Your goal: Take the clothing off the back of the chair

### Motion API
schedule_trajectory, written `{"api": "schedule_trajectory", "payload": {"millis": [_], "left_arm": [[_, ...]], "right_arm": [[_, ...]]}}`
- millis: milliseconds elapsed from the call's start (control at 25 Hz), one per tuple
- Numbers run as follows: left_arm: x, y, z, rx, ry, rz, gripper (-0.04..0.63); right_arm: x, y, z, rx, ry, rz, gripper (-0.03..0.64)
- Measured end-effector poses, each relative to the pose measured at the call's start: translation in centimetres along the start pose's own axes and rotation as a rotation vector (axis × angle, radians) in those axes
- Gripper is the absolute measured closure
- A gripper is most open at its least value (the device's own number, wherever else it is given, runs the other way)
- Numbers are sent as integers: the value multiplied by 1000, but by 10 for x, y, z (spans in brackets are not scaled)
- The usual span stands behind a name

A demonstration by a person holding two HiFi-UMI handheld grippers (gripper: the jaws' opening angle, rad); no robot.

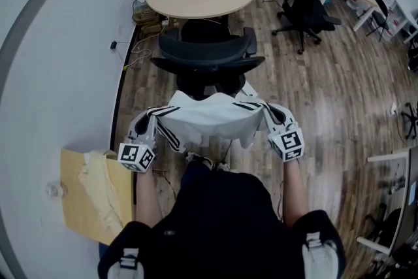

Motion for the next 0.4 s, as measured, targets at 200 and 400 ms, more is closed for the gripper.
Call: {"api": "schedule_trajectory", "payload": {"millis": [200, 400], "left_arm": [[1, 1, 1, 3, -7, 7, 584], [0, 1, 2, -3, -2, 5, 584]], "right_arm": [[1, 1, -1, 5, -6, -15, 615], [4, 5, 5, 19, 0, -31, 615]]}}
Point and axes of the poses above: the fingertips, and each gripper's own axes: z backward along the fingers, x to its left, y out of its underside, the point moved 10 cm from there along z, backward along the fingers, and after that the axes turned 13 degrees about z, right-handed, at the moved point
